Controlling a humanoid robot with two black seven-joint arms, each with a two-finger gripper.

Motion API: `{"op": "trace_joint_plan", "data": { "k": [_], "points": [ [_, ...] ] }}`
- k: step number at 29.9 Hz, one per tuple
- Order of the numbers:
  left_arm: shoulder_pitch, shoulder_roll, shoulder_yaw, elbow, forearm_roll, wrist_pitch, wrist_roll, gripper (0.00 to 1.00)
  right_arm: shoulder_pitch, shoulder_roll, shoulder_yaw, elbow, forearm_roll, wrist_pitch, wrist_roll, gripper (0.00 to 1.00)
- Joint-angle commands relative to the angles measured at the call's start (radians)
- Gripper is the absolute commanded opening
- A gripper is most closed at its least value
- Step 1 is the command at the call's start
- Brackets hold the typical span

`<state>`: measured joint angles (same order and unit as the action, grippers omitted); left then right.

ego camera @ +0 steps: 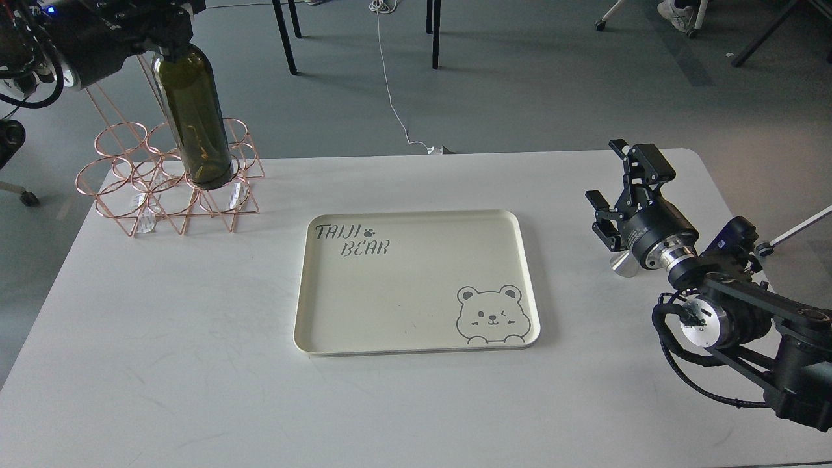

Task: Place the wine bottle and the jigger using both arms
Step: 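Lower the bottle into a slot of the copper wire rack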

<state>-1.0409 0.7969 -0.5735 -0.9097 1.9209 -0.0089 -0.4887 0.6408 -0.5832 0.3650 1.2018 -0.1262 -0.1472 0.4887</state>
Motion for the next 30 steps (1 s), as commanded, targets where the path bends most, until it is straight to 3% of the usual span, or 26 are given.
{"op": "trace_joint_plan", "data": {
  "k": [1,30],
  "points": [
    [0.012,-0.004,0.000,0.002,0.000,0.001,0.000,0.13,-0.004,-0.001,0.002,0.001,0.000,0.000,0.000,0.99],
    [0.051,-0.028,0.024,0.084,-0.003,0.007,0.000,0.19,-0.026,0.003,0.003,0.002,-0.001,0.000,0.000,0.99]
  ]
}}
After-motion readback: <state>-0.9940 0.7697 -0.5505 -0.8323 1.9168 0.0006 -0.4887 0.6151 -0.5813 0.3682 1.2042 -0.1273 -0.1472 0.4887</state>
